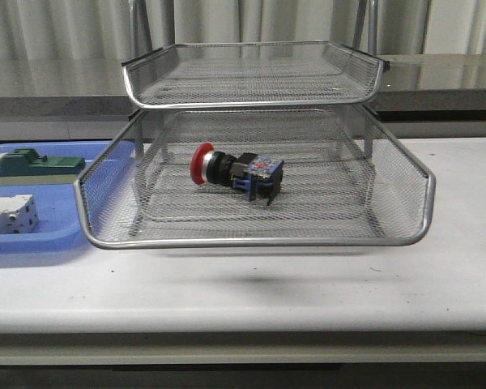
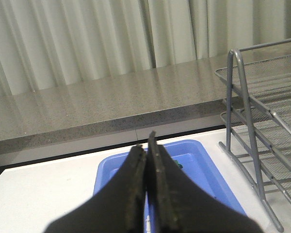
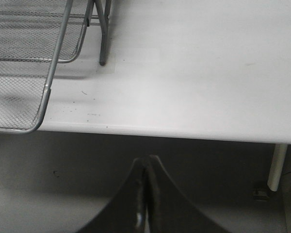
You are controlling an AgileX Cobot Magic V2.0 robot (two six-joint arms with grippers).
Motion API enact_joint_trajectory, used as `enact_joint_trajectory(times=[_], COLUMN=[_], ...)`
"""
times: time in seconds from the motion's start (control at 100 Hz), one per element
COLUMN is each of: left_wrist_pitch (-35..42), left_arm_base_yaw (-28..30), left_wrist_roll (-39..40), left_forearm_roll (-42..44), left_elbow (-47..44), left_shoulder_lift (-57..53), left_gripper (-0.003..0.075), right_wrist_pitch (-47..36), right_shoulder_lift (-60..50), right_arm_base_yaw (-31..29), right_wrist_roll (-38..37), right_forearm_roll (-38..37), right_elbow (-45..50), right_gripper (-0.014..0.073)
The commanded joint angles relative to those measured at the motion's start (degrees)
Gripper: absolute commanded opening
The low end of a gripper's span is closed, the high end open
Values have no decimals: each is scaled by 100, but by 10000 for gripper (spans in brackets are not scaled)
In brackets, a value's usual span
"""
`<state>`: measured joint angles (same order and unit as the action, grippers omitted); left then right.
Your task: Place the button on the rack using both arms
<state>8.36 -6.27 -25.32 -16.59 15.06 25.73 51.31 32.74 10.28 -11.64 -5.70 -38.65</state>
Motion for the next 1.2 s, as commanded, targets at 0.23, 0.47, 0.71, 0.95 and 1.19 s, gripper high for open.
enact_joint_trajectory(times=[0.23, 0.47, 0.71, 0.95, 1.19], left_wrist_pitch=[462, 462, 462, 462, 462], left_arm_base_yaw=[25, 25, 25, 25, 25], left_wrist_roll=[52, 52, 52, 52, 52], left_forearm_roll=[-37, -37, -37, -37, -37], left_elbow=[161, 161, 161, 161, 161], left_shoulder_lift=[8, 8, 8, 8, 8], left_gripper=[-20, -20, -20, -20, -20], right_wrist_pitch=[-337, -369, -1242, -1852, -2344], right_shoulder_lift=[-2, -2, 165, 1057, 2212], right_arm_base_yaw=[-45, -45, -37, 301, 1215], right_wrist_roll=[5, 5, 20, 570, 1104], right_forearm_roll=[-79, -43, 311, 720, 802], right_elbow=[-187, -187, -187, -187, -187], right_gripper=[-71, -71, -71, -71, -71])
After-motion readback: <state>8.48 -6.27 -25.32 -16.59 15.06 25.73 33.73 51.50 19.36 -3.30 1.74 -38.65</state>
